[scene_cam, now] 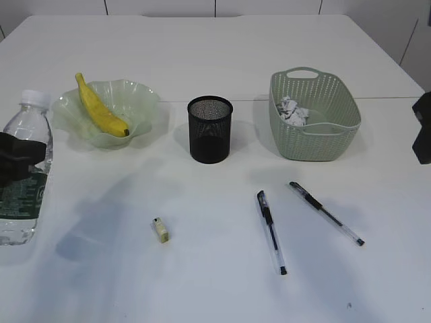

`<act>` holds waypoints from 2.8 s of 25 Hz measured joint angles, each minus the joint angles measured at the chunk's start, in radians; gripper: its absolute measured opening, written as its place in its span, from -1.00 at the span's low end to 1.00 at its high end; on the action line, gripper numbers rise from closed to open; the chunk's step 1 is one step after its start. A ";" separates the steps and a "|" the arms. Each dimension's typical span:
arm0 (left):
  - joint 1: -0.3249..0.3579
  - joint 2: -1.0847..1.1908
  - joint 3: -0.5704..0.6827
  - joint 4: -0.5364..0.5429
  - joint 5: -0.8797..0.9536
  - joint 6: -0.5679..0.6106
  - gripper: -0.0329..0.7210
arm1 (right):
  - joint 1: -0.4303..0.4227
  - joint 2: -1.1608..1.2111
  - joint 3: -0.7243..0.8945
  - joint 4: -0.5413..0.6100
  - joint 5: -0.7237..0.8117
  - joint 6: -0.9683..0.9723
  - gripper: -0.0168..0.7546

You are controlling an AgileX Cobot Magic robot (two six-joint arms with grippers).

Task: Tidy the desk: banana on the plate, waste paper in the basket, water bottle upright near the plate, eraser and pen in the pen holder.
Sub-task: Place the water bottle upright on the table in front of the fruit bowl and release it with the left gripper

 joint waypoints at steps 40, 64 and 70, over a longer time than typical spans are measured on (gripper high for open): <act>-0.006 0.766 -0.101 0.097 -1.019 0.038 -0.03 | 0.000 0.000 0.000 -0.001 0.000 0.005 0.11; -0.006 0.844 -0.076 0.095 -1.168 0.046 0.07 | 0.000 0.000 0.000 -0.002 -0.008 0.011 0.11; -0.006 0.844 -0.062 0.095 -1.183 0.071 0.13 | 0.000 0.000 0.000 -0.002 -0.008 0.017 0.11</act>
